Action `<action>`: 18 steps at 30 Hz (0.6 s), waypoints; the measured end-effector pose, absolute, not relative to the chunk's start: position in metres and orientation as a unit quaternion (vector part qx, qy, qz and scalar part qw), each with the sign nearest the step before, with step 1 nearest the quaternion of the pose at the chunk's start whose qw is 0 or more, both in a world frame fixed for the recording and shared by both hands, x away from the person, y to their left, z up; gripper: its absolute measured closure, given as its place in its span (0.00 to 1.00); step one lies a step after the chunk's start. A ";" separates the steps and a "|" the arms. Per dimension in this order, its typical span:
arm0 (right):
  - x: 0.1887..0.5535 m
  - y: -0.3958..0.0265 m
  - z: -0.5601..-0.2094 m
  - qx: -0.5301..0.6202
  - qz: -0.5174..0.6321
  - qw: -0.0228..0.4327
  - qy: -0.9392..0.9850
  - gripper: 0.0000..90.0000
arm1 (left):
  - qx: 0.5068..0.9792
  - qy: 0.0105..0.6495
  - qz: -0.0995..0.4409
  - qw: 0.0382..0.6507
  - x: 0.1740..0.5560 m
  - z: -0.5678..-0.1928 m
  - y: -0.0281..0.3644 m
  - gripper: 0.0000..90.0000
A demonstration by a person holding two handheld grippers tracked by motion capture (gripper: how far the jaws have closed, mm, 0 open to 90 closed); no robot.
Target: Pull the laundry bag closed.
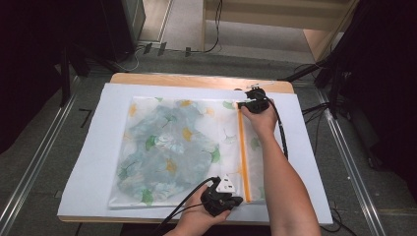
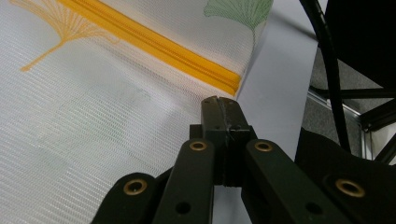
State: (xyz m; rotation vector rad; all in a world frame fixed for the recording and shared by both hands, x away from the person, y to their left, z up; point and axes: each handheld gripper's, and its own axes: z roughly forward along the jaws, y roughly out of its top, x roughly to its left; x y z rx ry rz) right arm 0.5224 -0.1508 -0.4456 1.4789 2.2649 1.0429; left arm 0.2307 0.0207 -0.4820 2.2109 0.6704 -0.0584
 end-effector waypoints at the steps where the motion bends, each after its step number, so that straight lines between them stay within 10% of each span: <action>1: 0.526 -0.150 -0.446 0.510 0.358 0.121 0.773 1.00 | 0.875 0.266 -0.025 0.403 0.231 -0.482 0.021 1.00; 18: 0.556 -0.139 -0.456 0.530 0.350 0.127 0.761 1.00 | 0.875 0.267 -0.029 0.404 0.232 -0.482 0.021 1.00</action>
